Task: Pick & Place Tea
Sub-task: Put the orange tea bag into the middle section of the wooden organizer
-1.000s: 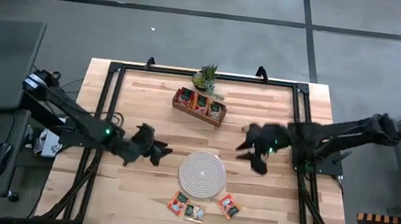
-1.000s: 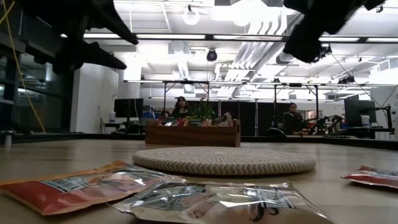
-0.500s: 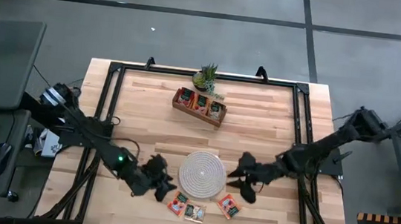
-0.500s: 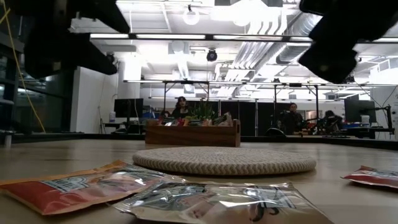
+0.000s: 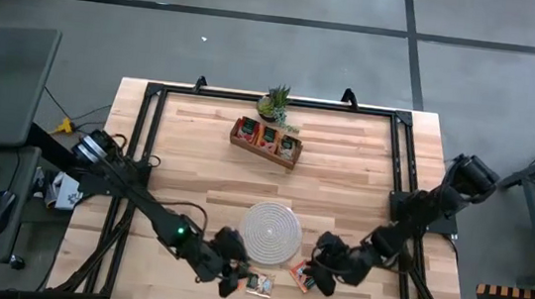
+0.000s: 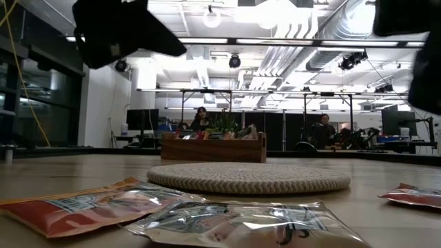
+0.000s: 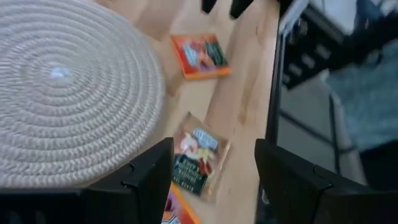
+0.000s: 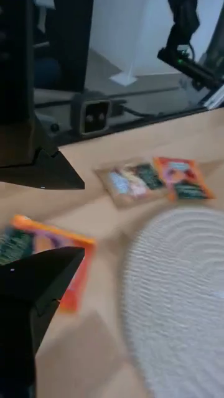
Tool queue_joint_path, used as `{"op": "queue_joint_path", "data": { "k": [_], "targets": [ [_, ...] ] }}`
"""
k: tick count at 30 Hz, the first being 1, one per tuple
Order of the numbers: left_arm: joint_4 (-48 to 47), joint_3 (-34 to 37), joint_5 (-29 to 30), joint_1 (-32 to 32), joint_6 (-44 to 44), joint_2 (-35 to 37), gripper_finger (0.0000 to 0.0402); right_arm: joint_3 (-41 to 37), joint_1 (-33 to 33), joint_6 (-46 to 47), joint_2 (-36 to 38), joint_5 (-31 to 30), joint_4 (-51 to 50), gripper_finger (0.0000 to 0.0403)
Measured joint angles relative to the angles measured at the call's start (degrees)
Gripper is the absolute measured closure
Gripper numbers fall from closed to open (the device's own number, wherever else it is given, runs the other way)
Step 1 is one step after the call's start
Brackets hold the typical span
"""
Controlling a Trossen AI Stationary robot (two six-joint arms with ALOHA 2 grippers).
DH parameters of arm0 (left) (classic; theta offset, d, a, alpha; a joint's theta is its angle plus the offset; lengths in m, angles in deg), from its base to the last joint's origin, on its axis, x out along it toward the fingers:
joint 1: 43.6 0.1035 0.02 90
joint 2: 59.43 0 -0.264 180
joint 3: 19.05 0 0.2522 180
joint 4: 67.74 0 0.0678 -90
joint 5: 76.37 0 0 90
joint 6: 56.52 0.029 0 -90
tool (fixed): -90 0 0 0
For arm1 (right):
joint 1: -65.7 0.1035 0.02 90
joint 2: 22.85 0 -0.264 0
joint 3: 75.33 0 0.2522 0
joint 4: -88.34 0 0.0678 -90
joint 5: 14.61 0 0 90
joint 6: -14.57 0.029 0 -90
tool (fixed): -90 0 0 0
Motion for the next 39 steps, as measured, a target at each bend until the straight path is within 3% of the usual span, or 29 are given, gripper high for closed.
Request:
{"op": "queue_joint_path", "data": {
  "k": [5,11,18,20,22,27,30,36,39],
  "targets": [
    [-0.03,-4.15,-6.73,2.45,4.15,-4.71,0.018,3.78,4.57,3.56,-2.15,-2.49,-2.2,0.0247],
    [-0.84,-9.18,-16.68,7.12,4.66,-7.83,0.018,10.84,8.46,4.42,-2.88,-4.6,-15.87,0.0247],
    [-1.69,-16.04,-19.67,11.39,14.34,-9.11,0.018,17.78,12.01,5.1,-3.67,-5.03,-29.86,0.0247],
    [-6.26,-17.55,-19.44,12.43,18.38,-9.47,0.018,18.31,13.46,7.65,-4.58,-5.2,-34.38,0.0247],
    [-4.98,-19.61,-21.01,13.97,20.06,-9.63,0.018,17.86,15.06,11.76,-5.28,-5.12,-36.41,0.0247],
    [-6.4,-22.54,-28.42,18.67,9.55,-13.82,0.018,15.67,18.26,22.62,-5.42,-5.44,-35.81,0.0247],
    [-0.67,-26.56,-31.23,20.67,3.58,-18.67,0.018,15.47,19.2,24.78,-5.42,-4.19,-37.02,0.0247],
    [-1.06,-34.55,-34.95,20.32,3.02,-24.65,0.018,15.47,20.78,24.89,-5.42,-4.17,-39.75,0.0247],
    [-7.8,-37.39,-36.45,19.75,5.48,-26.54,0.018,15.47,21.69,24.87,-5.42,-4.34,-40.33,0.0247]
  ]
}}
